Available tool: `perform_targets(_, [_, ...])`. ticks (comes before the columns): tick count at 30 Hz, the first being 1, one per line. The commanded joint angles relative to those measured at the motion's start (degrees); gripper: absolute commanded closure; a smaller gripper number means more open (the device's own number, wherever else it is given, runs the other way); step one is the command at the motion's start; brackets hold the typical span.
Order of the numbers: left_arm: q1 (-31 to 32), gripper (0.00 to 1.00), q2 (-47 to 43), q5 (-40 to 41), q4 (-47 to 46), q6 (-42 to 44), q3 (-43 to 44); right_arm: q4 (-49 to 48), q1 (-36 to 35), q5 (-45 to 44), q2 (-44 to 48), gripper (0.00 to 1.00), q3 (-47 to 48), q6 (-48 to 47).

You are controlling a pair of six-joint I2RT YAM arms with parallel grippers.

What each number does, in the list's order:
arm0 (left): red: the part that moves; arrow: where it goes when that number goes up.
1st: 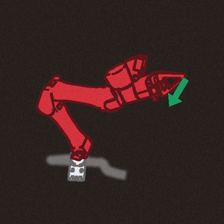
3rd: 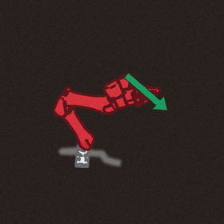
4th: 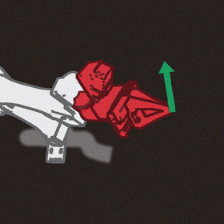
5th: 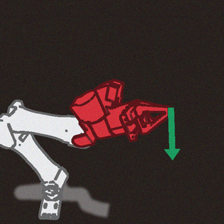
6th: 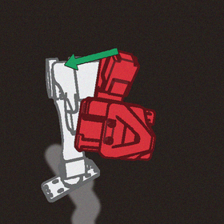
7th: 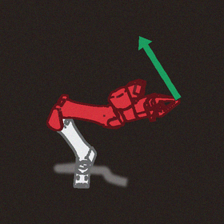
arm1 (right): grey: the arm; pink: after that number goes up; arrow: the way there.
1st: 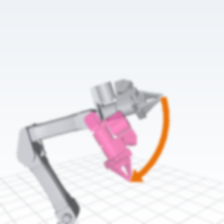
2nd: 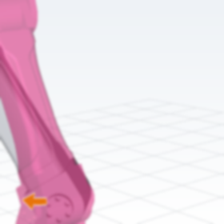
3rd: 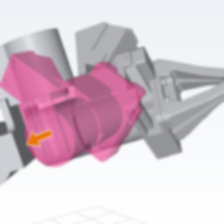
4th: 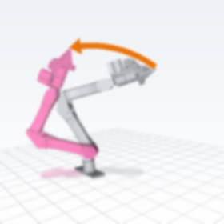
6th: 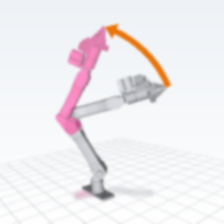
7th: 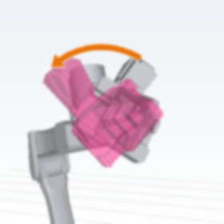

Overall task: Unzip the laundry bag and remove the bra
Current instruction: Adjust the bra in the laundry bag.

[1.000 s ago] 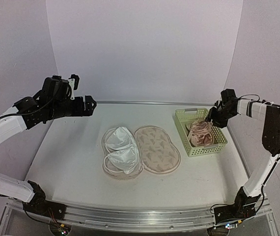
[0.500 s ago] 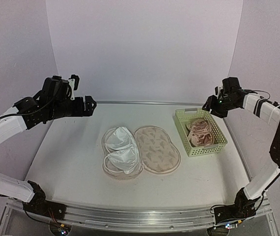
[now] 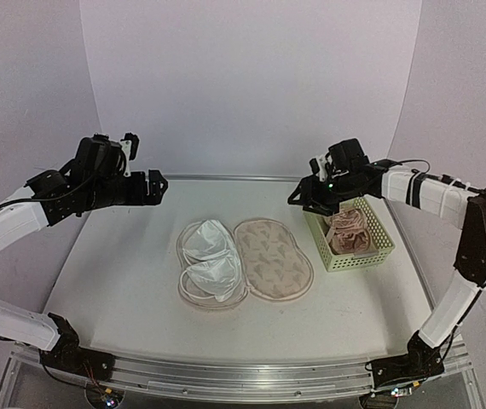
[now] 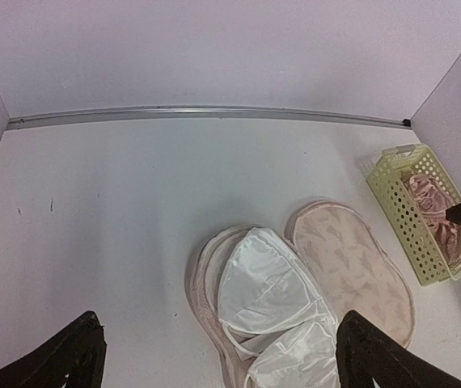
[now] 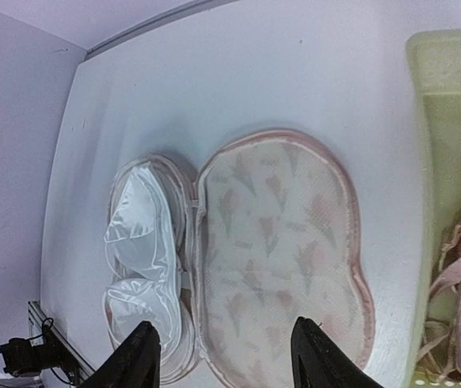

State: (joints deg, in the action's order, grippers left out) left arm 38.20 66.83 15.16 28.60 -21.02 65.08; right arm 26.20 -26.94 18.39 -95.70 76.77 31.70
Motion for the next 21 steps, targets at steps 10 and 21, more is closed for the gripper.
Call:
perform_targets(10, [-0.31,0.00,0.68,-1.58,-0.55,-0.90,-0.91,-12.15,-10.35,7.72,-13.90,0.41,5.03,9.20])
perform_targets(21, [-0.31,0.00,6.08,-5.80,-0.66,-6.63,-4.63,-18.47,-13.60,10.82,-23.32,0.39,8.15,15.32])
